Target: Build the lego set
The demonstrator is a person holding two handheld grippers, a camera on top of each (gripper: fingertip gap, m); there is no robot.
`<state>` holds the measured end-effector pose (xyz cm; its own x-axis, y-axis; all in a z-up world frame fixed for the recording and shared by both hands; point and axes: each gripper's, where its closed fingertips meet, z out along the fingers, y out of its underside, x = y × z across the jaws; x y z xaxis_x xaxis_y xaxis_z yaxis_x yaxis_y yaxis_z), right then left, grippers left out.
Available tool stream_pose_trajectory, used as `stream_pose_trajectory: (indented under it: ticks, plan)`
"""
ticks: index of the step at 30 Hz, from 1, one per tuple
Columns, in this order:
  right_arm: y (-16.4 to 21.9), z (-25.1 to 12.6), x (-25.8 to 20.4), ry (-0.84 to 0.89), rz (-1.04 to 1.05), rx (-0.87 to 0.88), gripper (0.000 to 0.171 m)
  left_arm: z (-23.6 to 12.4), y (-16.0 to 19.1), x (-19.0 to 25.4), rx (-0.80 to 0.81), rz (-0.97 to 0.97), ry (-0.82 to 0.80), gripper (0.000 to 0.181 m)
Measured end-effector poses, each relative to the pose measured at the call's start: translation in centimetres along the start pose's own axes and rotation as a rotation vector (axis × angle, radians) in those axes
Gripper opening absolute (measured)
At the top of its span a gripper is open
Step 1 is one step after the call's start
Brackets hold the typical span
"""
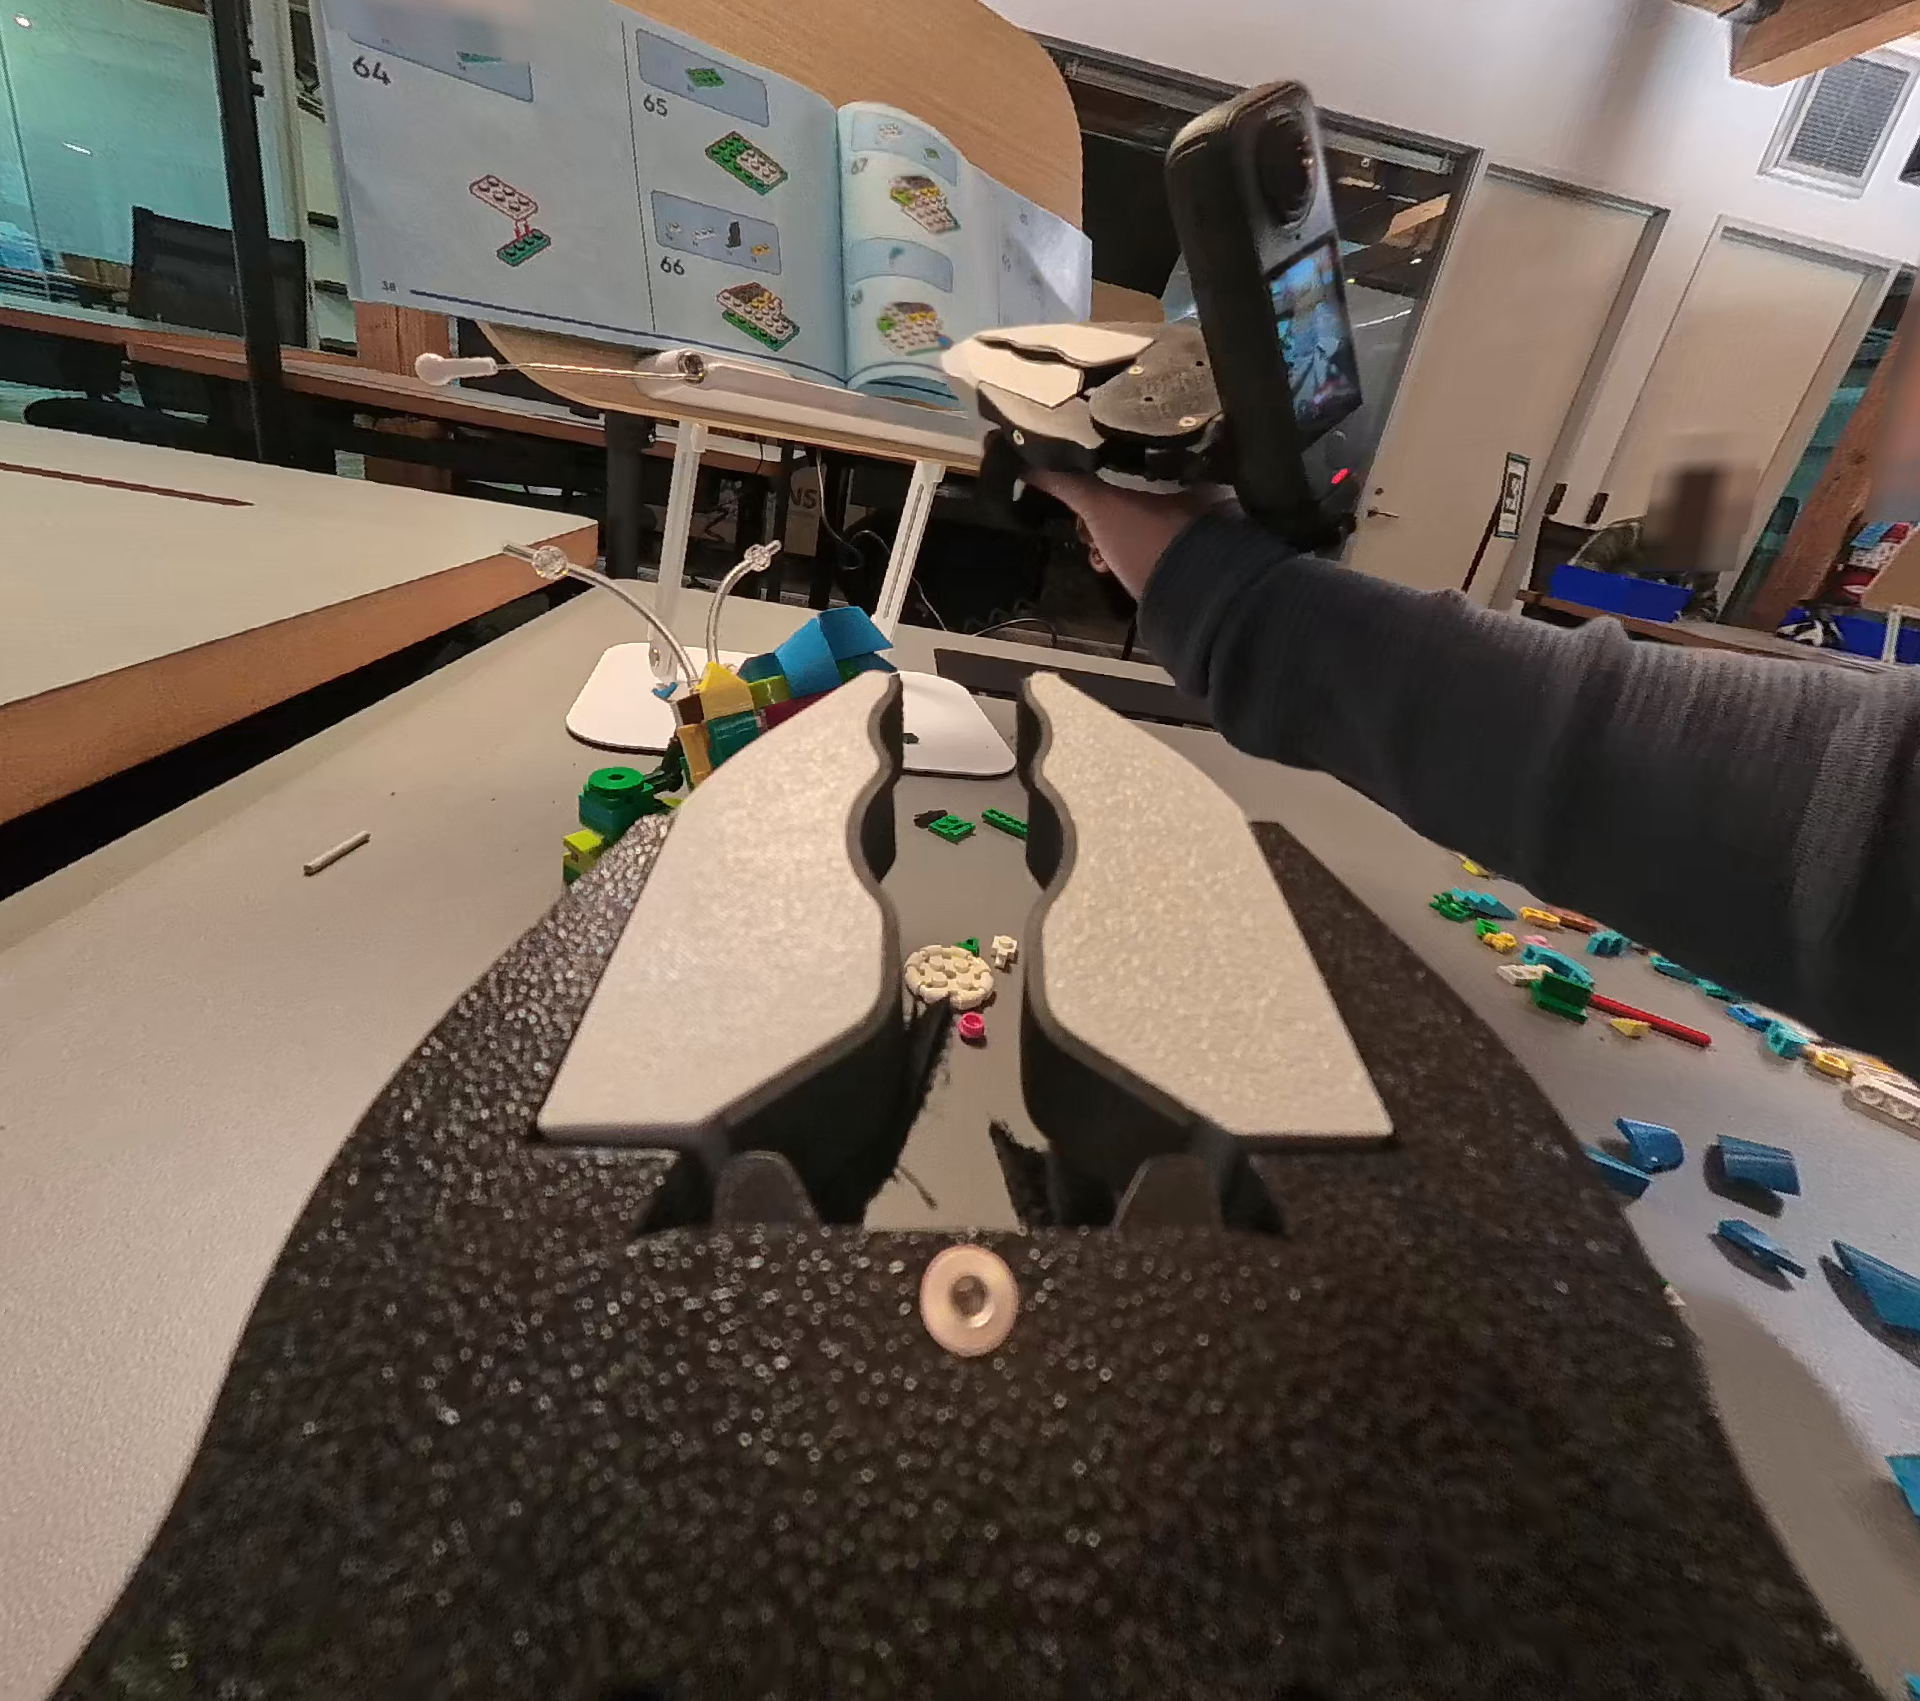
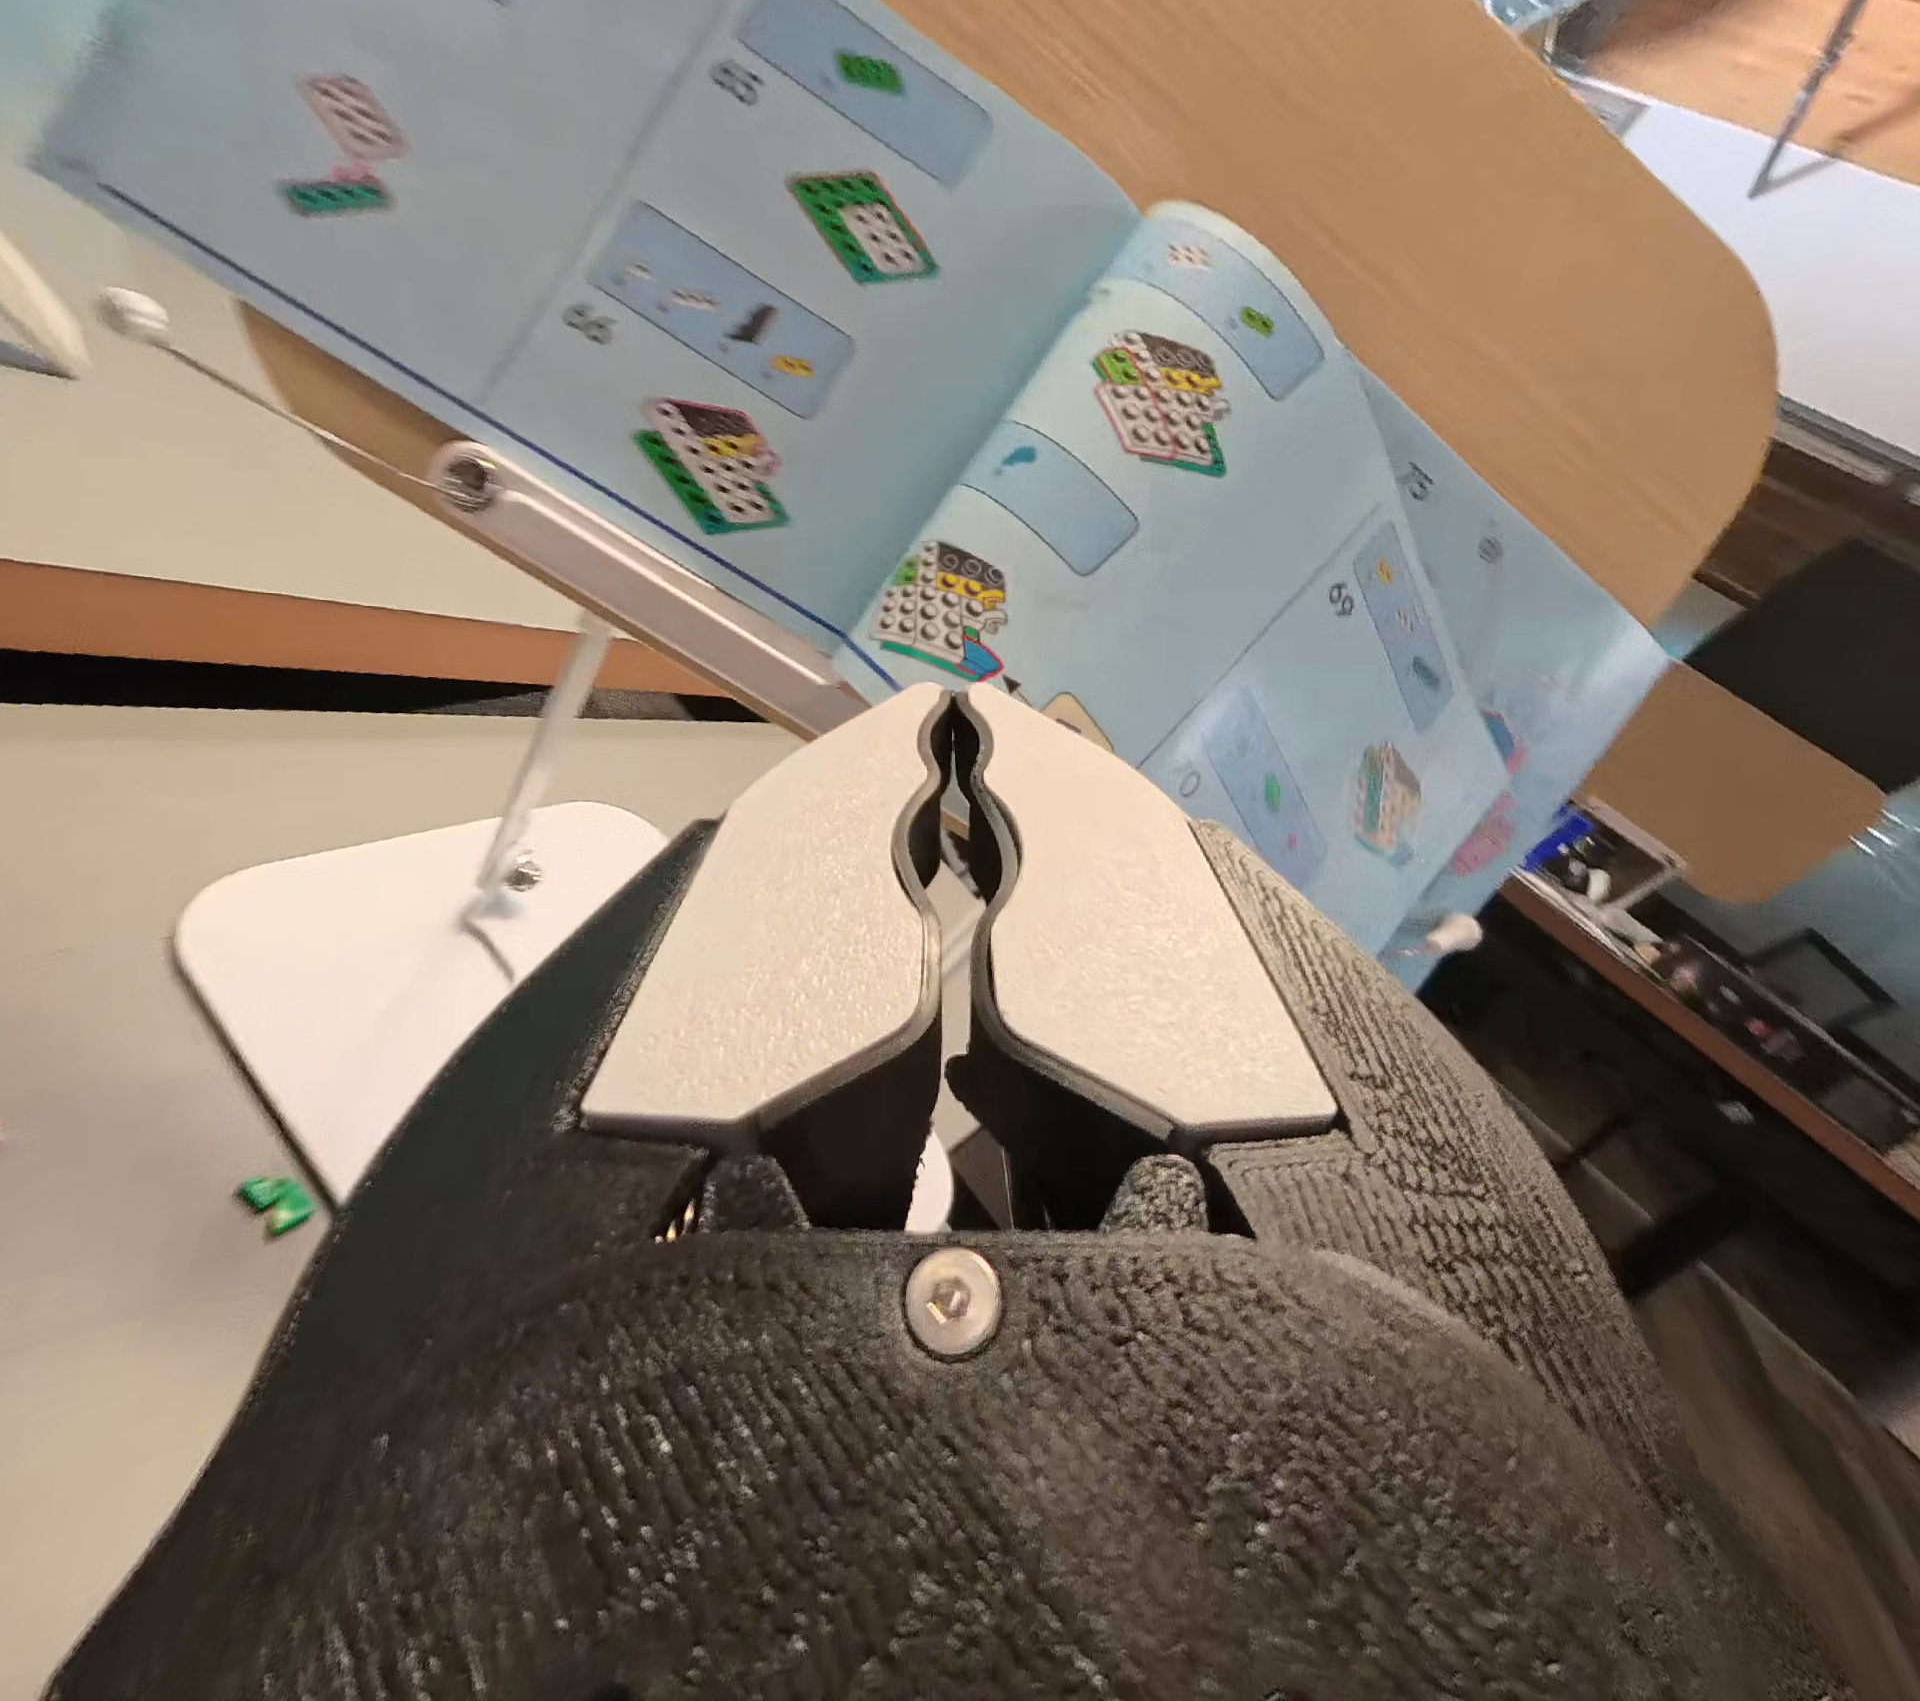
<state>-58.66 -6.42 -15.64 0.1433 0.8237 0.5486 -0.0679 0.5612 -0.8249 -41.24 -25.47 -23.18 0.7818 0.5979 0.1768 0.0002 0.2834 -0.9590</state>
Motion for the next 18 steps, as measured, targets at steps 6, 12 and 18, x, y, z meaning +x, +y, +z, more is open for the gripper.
stream_pose_trajectory:
  ticks: [6, 12, 18]
  plan:
    - [2.2, 1.3, 2.4, 0.053, 0.003, -0.079, 0.0, 0.0, 0.0, 0.0, -0.002, -0.004, 0.003, 0.02]
    - [2.9, 2.4, 3.1, 0.065, -0.07, -0.111, 0.0, 0.0, 0.0, 0.0, -0.003, -0.004, 0.003, 0.02]
    - [3.4, 3.3, 3.9, 0.096, -0.128, -0.131, 0.0, 0.0, 0.1, 0.0, -0.004, -0.004, 0.005, 0.02]
